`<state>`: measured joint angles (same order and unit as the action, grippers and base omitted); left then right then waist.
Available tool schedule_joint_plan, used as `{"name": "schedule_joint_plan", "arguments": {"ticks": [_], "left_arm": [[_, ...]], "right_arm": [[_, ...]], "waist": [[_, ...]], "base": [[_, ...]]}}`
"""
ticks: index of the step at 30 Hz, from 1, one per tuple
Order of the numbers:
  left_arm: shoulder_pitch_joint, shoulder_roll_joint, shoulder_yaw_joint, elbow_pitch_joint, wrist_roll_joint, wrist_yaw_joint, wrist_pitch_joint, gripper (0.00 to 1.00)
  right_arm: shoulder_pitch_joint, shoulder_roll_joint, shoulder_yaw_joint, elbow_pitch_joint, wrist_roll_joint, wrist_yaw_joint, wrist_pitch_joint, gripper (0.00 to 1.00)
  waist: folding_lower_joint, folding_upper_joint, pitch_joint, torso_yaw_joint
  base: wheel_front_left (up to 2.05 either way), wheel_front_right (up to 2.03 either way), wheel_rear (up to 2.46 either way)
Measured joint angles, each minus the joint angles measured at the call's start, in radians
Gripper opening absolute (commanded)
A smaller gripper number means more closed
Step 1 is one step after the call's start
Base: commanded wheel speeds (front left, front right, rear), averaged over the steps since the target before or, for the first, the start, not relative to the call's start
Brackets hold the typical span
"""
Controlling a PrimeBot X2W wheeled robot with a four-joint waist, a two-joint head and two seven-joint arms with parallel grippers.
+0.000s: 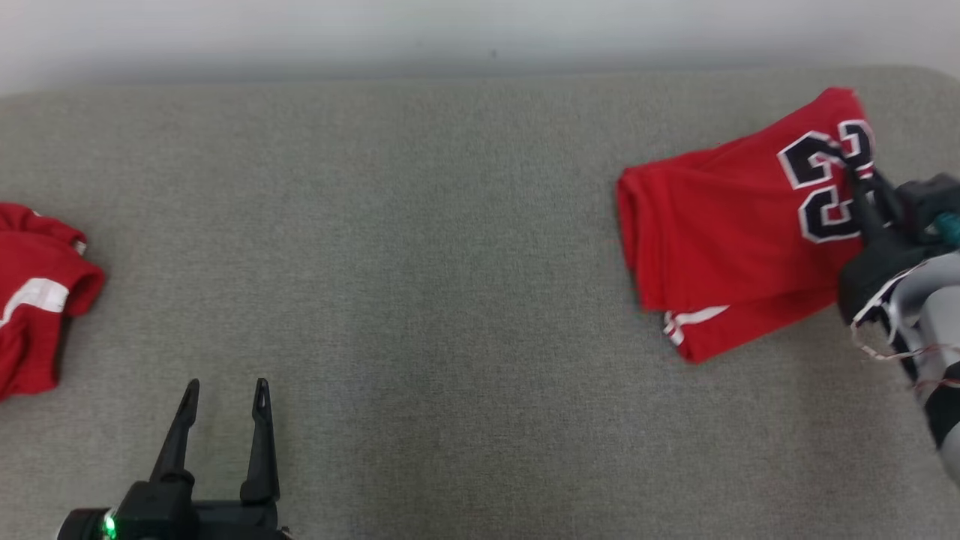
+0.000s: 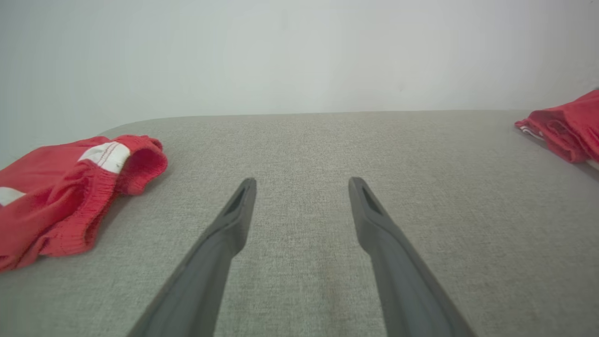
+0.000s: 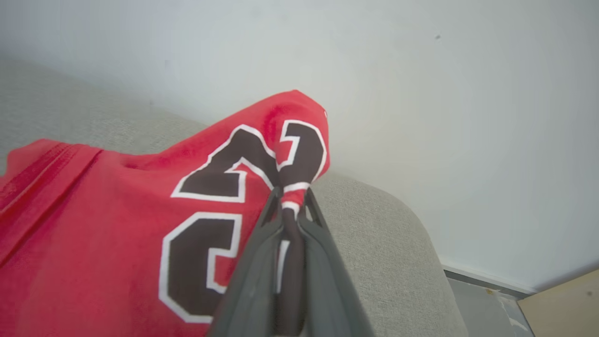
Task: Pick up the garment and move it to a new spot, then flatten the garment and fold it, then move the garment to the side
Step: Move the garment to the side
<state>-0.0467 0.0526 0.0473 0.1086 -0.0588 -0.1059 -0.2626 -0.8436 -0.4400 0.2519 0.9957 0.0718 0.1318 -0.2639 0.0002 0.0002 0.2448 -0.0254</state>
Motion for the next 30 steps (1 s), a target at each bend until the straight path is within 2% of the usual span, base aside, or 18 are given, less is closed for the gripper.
{"name": "schedule_joint_plan", "arguments": {"ticks": [16, 28, 29, 30], "left_arm": [[-0.059, 0.026, 0.019, -0.071, 0.023, -0.018, 0.0, 1.0], [-0.06, 0.042, 0.034, -0.087, 0.023, -0.019, 0.0, 1.0], [-0.06, 0.042, 0.034, -0.089, 0.024, -0.019, 0.0, 1.0], [-0.06, 0.041, 0.034, -0.09, 0.024, -0.019, 0.0, 1.0]], "right_arm": [[-0.24, -0.151, -0.032, 0.117, -0.093, 0.0, 0.0, 0.0], [-0.298, -0.187, -0.061, 0.172, -0.131, 0.0, 0.0, 0.0], [-0.305, -0.189, -0.064, 0.178, -0.135, 0.0, 0.0, 0.33], [-0.308, -0.189, -0.069, 0.181, -0.137, 0.0, 0.0, 0.55]], "waist": [[0.0001, 0.0, 0.153, -0.036], [-0.0002, -0.0001, 0.191, -0.036], [-0.0002, -0.0002, 0.192, -0.036], [-0.0002, -0.0002, 0.194, -0.036]], "base": [[0.0, 0.0, 0.0], [0.0, 0.0, 0.0], [0.0, 0.0, 0.0], [0.0, 0.0, 0.0]]}}
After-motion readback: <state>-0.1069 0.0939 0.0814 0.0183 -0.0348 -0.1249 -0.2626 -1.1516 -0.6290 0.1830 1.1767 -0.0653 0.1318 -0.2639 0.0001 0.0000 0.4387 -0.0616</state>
